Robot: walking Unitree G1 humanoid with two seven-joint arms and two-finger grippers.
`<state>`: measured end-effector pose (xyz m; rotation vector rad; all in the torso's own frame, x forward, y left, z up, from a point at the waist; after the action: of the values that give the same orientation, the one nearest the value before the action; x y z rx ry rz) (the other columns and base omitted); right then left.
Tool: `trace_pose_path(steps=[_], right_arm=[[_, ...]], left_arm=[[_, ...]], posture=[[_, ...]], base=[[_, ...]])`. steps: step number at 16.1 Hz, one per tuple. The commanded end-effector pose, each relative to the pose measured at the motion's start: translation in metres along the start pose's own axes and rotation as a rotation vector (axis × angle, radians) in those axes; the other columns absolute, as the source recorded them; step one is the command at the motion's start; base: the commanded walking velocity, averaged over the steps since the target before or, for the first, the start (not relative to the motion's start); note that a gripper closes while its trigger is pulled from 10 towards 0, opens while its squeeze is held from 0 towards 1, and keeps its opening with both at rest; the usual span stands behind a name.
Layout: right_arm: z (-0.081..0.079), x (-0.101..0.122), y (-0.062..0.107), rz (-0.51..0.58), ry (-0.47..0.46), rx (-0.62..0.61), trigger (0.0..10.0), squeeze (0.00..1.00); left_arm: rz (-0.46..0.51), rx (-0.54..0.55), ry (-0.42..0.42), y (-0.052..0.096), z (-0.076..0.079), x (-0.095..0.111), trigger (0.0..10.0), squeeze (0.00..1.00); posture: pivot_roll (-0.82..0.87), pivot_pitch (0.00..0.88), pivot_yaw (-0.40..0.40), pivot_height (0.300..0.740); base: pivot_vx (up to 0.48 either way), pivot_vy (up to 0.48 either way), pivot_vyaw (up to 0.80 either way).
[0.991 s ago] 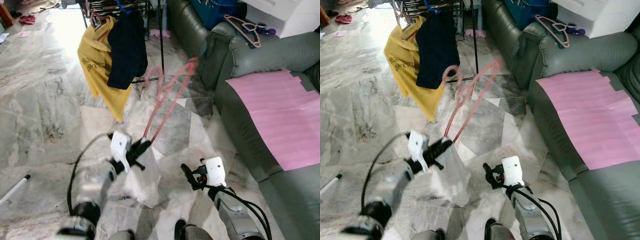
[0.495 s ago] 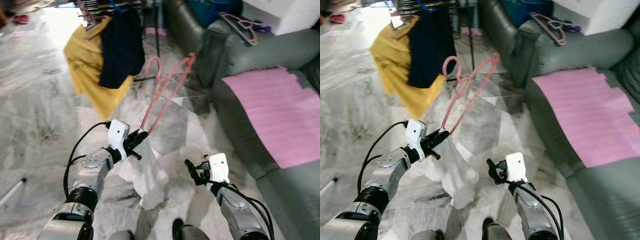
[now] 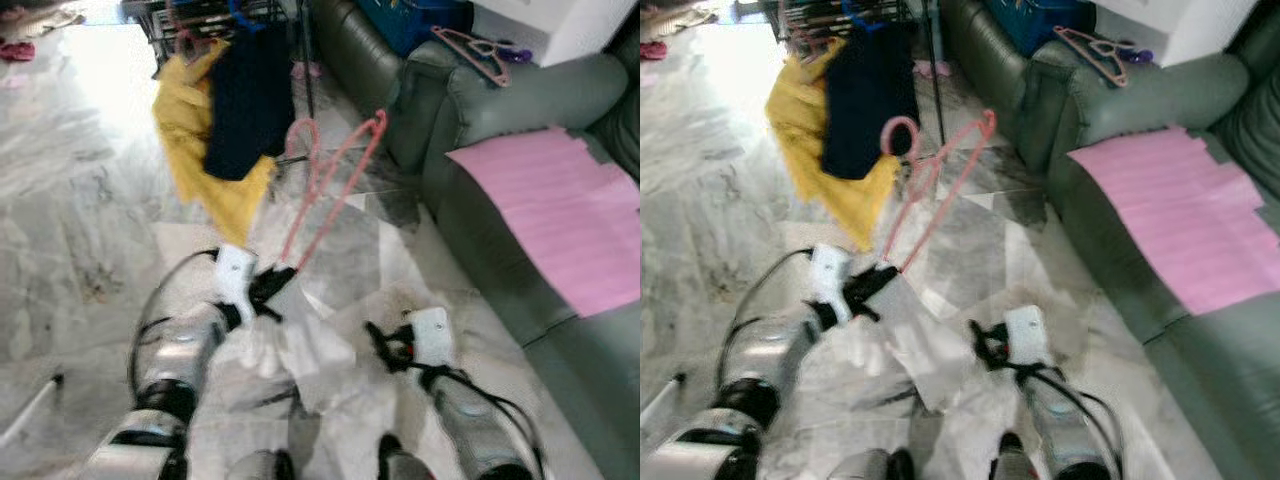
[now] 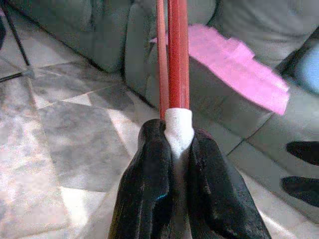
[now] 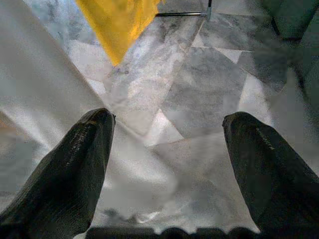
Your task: Hang hanger
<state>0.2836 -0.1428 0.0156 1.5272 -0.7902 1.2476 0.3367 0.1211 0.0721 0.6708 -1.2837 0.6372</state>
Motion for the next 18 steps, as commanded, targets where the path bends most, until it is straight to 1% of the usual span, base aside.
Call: trace_pose_path(steps=[1,5,6,7,13,18], right_arm=[[-0.004,-0.006,0.001,-0.022,-0.011,0.007,10.0,0.00],[-0.004,-0.006,0.001,-0.023,-0.009,0.010,10.0,0.00],[-0.005,-0.006,0.001,-0.023,-0.007,0.011,10.0,0.00],[-0.005,-0.006,0.001,-0.022,-0.006,0.011,10.0,0.00],[-0.005,-0.006,0.000,-0.025,-0.006,0.012,10.0,0.00],[-0.005,-0.005,-0.002,-0.024,-0.006,0.011,10.0,0.00]], left_arm=[[0.007,0.012,-0.014,0.005,-0.005,0.001,10.0,0.00],[-0.007,-0.014,-0.007,0.004,0.001,-0.004,10.0,0.00],[-0.013,-0.012,-0.021,0.003,0.003,-0.005,10.0,0.00],[0.004,-0.012,-0.019,0.004,0.004,-0.005,10.0,0.00],[0.009,-0.023,-0.020,0.005,0.009,-0.008,10.0,0.00],[0.020,-0.061,-0.012,0.005,0.015,-0.010,10.0,0.00]], posture=[[-0.06,0.195,0.013,0.740],[-0.06,0.195,0.014,0.740],[-0.06,0.194,0.014,0.740],[-0.06,0.193,0.014,0.740],[-0.05,0.195,0.018,0.740],[-0.05,0.191,0.020,0.740]], base=[[0.000,0.349,0.00],[0.000,0.316,0.00],[0.000,0.000,0.00],[0.000,0.000,0.00],[0.000,0.000,0.00],[0.000,0.000,0.00]])
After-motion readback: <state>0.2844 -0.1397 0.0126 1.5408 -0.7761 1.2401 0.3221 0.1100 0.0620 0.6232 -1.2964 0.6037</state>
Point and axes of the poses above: a point about 5 cm out from each wrist's last joint towards the gripper, its own y axis pointing back from the gripper into the wrist, its own x axis along the axis of the wrist's last joint, z = x × y, the point moved 1 cm from there along -y, pointing out of the wrist towards the gripper, and after that the axes turned 1 degree about y, right-handed, at the moved point
